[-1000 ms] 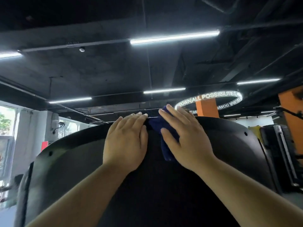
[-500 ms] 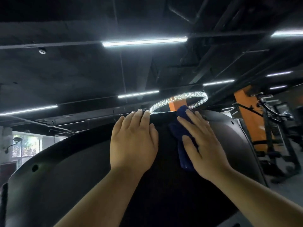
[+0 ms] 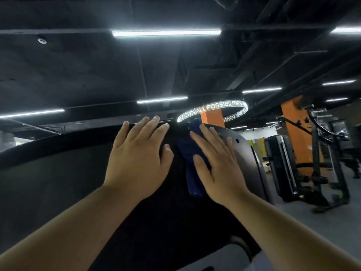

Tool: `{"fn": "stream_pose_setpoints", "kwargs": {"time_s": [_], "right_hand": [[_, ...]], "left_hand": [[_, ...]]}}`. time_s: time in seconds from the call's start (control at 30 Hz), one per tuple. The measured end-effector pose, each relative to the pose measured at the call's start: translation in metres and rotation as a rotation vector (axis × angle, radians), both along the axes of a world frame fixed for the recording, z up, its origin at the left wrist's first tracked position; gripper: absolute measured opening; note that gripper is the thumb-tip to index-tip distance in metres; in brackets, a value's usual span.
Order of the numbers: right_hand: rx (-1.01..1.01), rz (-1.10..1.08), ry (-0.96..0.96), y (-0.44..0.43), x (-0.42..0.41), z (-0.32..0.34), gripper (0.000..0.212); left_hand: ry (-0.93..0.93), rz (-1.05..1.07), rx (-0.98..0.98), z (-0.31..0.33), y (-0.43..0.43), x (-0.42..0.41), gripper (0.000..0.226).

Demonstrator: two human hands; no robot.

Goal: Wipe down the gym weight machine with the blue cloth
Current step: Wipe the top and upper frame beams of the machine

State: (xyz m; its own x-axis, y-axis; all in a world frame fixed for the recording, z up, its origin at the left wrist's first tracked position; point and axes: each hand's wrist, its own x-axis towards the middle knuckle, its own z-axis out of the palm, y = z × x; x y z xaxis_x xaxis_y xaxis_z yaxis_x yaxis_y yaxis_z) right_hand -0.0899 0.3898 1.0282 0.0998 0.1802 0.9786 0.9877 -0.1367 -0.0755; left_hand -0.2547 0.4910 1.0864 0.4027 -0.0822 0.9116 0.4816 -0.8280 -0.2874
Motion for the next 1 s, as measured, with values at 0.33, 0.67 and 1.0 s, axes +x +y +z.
{"fn": "stream_pose_setpoints", "kwargs": {"time_s": [0.33,0.67,1.0], "right_hand": [[0.029,0.206,0.117,-0.03,0.101,0.003,0.055],[0.008,0.291,0.294,-0.032,0.136,0.043,0.047],[-0.027,0.219,0.196,-0.039,0.143,-0.001,0.057]], "left_hand": [[-0.007,0.206,0.019,0.005,-0.059,0.117,0.056],[-0.05,0.259,0.031,0.001,-0.065,0.124,0.053],[-0.041,0.263,0.041,-0.001,-0.057,0.125,0.055]]}}
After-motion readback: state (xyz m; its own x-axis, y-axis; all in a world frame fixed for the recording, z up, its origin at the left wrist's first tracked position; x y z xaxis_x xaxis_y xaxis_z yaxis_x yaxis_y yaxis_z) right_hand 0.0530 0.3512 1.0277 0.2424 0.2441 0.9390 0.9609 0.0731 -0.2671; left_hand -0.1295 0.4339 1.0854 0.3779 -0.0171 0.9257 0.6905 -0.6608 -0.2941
